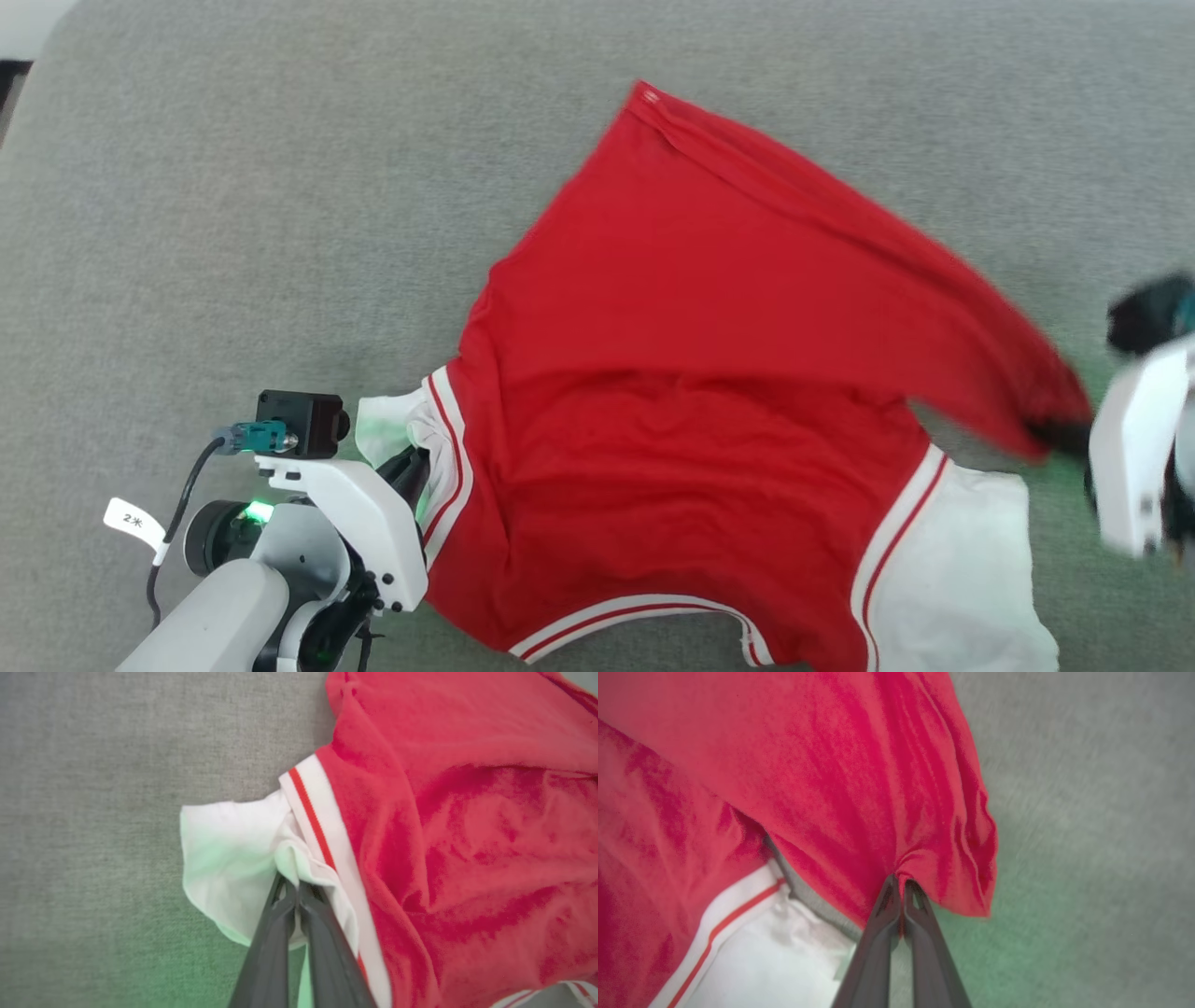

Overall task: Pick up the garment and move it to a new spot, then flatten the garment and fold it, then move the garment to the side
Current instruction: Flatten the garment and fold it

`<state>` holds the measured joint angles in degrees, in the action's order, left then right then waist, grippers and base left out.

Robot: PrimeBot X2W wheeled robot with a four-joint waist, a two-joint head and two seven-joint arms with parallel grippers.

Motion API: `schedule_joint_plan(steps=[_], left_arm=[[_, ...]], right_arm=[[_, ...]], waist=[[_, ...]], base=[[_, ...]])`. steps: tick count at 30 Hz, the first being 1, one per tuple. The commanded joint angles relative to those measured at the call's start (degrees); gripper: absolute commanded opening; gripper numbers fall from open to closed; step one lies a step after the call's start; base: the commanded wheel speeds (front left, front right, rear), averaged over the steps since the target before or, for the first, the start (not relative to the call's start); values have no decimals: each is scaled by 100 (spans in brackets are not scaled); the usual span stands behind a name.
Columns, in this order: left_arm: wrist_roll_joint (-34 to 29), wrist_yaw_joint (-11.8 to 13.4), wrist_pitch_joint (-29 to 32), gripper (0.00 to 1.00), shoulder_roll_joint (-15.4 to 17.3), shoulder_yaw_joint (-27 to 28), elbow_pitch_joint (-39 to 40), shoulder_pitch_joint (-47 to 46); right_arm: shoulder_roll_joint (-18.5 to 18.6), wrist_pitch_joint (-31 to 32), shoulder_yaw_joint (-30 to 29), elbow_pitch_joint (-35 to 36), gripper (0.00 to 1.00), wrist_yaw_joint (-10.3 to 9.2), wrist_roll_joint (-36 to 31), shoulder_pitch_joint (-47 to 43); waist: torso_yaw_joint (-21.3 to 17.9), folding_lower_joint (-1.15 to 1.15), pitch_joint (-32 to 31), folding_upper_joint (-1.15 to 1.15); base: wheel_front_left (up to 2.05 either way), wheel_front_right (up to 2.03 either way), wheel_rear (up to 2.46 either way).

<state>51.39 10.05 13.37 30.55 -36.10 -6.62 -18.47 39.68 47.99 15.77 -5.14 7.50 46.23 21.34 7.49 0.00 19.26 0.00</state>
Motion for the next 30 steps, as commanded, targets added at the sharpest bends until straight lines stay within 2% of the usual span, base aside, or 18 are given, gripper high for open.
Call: schedule_joint_plan(steps=[1,5,9,10,11,12,17,18,24,27,30], left_arm=[[-44,29,3,0,15,13,45,60],[-70,48,-23,0,31,30,104,5],[-52,52,-43,0,10,21,118,-32],[-54,54,-49,0,10,23,113,-35],[-47,53,-61,0,5,23,112,-30],[-39,52,-67,0,8,25,113,-17],[-1,81,-124,0,42,58,156,83],[-1,81,-124,0,42,58,156,83],[-15,80,-169,0,2,15,281,103],[-57,53,-179,0,-81,-42,307,23],[-93,1,-182,0,-171,-117,281,-54]], right_arm=[[-95,111,-189,283,0,-3,78,-532],[-448,197,-619,671,0,-2,-52,-1539],[-837,-102,-866,633,0,-6,-632,-2024],[-923,-191,-904,635,23,-16,-748,-2040],[-961,-275,-925,719,67,-15,-864,-2046],[-1005,-299,-979,811,100,-15,-908,-2070],[-1004,-200,-1482,1838,100,-6,-870,-2137],[-1004,-200,-1482,1838,100,-6,-870,-2137],[-1074,-40,-2081,3226,100,-2,-1069,-1938],[-1093,-162,-2113,3529,100,-2,-1255,-1547],[-1015,-379,-1943,3378,100,-2,-1428,-1033]], waist=[[-79,0,-39,0],[-84,0,12,0],[-79,0,71,0],[-79,0,73,0],[-78,0,71,0],[-77,0,64,0],[-71,0,-1,0],[-71,0,-1,0],[44,0,-16,0],[189,0,25,0],[389,0,73,0]], base=[[0,0,0],[0,0,0],[0,0,0],[0,0,0],[0,0,0],[0,0,0],[0,0,0],[0,0,0],[0,0,0],[0,0,0],[0,0,0]])
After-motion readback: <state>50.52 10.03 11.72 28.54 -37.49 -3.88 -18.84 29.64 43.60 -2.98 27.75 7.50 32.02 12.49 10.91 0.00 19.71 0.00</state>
